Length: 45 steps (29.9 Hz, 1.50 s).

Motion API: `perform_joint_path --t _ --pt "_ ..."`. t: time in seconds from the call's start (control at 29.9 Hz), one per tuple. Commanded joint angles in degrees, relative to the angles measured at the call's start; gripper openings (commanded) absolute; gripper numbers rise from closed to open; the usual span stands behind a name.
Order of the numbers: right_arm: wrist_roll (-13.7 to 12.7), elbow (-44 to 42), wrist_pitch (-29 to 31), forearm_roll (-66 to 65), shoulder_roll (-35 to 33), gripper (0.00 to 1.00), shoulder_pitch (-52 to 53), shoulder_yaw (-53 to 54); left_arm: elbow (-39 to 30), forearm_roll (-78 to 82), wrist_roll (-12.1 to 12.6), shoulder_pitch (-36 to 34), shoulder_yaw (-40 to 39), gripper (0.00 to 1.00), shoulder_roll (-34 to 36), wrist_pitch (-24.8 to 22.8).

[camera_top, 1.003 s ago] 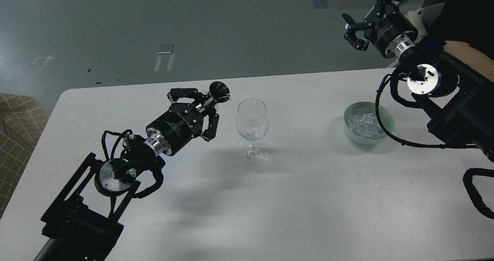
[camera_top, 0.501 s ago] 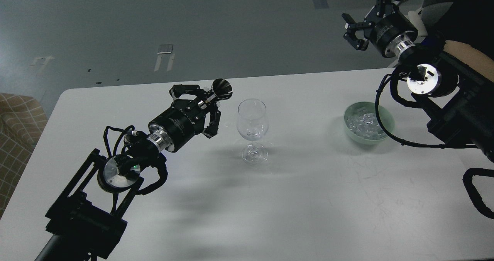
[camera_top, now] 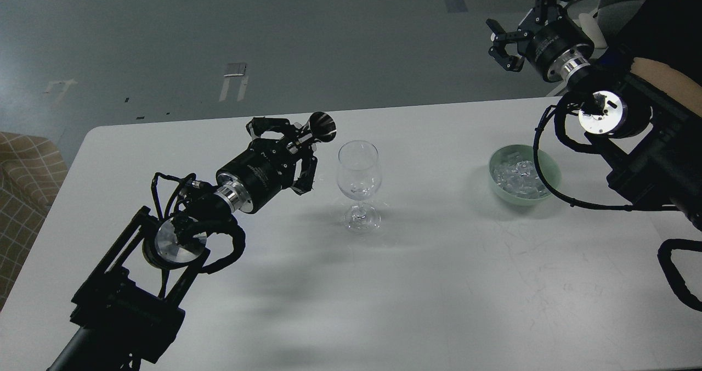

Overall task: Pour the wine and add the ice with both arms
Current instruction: 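Tilt the jigger over the wine glass rim with the left gripper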

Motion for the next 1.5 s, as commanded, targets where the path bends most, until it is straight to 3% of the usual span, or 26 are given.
perform_joint_path --t 0.0,1.47 --pt "0.0 0.0 0.0 0.0 0.0 1.00 0.1 0.0 0.0 1.9 0.1 -0.1 0.1 0.00 -0.1 0.2" --pt "0.1 0.0 0.0 0.0 0.0 1.00 -0.1 0.0 -0.1 14.0 0.0 -1.7 1.5 0.00 -0.1 0.1"
